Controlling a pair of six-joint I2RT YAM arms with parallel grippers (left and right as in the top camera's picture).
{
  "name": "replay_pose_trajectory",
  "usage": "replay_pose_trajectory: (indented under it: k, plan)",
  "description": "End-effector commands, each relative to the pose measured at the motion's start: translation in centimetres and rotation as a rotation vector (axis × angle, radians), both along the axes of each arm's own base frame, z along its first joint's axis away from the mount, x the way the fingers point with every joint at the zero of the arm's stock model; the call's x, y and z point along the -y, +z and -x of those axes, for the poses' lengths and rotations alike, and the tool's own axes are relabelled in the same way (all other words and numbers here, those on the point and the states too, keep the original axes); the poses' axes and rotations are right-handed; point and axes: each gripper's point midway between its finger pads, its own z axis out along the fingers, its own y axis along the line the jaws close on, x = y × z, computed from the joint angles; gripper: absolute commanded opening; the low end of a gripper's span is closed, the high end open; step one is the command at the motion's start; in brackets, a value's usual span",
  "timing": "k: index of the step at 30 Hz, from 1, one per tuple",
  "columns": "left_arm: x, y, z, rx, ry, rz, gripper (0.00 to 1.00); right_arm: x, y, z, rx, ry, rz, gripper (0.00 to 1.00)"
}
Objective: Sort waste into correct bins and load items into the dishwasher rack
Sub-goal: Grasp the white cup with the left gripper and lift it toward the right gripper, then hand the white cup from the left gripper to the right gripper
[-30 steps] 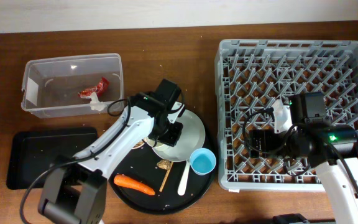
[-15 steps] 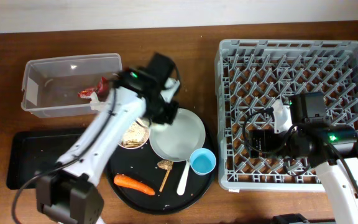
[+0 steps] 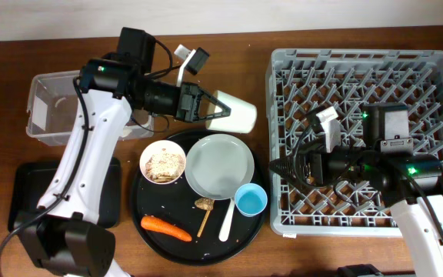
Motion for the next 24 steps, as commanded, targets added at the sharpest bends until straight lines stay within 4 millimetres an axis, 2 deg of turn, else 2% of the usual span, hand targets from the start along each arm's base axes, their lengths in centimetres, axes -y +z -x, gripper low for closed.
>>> replay_pose_trajectory:
  k: [1, 10, 12, 14, 24]
  plan:
    - [1.1, 4.8, 2.2, 0.098, -0.138, 0.274, 0.01, -1.3, 2.2, 0.6, 0.051, 0.082, -0.096, 0.98]
    - [2.7, 4.2, 3.1, 0.100, -0.182, 0.259, 0.01, -2.2, 4.7, 0.1, 0.178, 0.151, -0.181, 0.98]
    - [2.9, 2.8, 2.7, 0.107, -0.161, 0.177, 0.01, -2.2, 5.0, -0.3, 0.208, 0.154, -0.181, 0.98]
    - [2.9, 2.3, 2.9, 0.088, -0.153, 0.144, 0.01, -2.2, 5.3, -0.6, 0.238, 0.157, -0.181, 0.98]
    - [4.0, 1.9, 4.0, 0.084, -0.190, 0.125, 0.01, -2.3, 6.6, -1.7, 0.347, 0.165, -0.181, 0.98]
